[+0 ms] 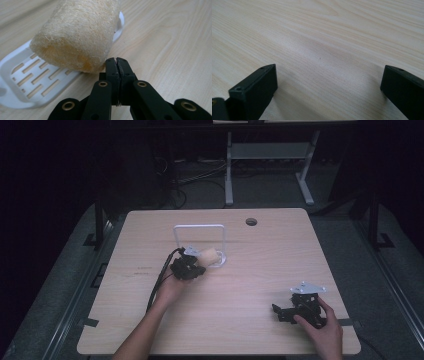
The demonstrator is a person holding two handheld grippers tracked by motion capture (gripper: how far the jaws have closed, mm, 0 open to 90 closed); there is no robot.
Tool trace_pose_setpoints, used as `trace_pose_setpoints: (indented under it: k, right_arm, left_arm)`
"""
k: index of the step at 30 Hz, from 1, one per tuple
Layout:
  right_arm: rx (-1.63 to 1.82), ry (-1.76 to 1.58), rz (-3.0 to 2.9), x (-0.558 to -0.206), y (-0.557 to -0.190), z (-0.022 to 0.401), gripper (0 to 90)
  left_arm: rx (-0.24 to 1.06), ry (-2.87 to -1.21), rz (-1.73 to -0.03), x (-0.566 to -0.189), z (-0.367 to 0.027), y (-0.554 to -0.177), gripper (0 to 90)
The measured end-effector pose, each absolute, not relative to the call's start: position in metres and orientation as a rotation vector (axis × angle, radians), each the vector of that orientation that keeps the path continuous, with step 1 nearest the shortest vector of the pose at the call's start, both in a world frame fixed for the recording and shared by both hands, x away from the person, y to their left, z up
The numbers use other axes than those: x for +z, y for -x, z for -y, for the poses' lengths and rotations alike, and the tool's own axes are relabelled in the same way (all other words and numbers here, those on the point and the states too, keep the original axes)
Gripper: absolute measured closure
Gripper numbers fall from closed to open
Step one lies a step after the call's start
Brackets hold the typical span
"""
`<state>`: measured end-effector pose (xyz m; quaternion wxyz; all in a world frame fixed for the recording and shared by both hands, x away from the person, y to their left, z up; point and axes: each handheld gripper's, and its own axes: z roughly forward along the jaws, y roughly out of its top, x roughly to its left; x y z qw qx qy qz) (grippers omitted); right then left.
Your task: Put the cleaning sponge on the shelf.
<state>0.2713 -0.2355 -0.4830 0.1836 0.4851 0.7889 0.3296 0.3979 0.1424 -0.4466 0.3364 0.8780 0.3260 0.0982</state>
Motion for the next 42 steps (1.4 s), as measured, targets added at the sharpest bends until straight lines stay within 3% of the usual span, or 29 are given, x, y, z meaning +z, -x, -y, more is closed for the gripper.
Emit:
trace_pose_setpoints:
  k: [25, 42]
  right_arm:
    - [0.929, -1.368, -2.225, -0.483, -0.271, 0.235, 0.6]
    - [0.929, -1.368, -2.225, -0.483, -0.271, 0.235, 0.6]
  left_arm:
    - [0.330, -2.239, -0.955, -0.447, -0.168, -0.406, 88.0]
    - [0.291, -2.249, -0.935, -0.439, -0.168, -0.399, 84.9]
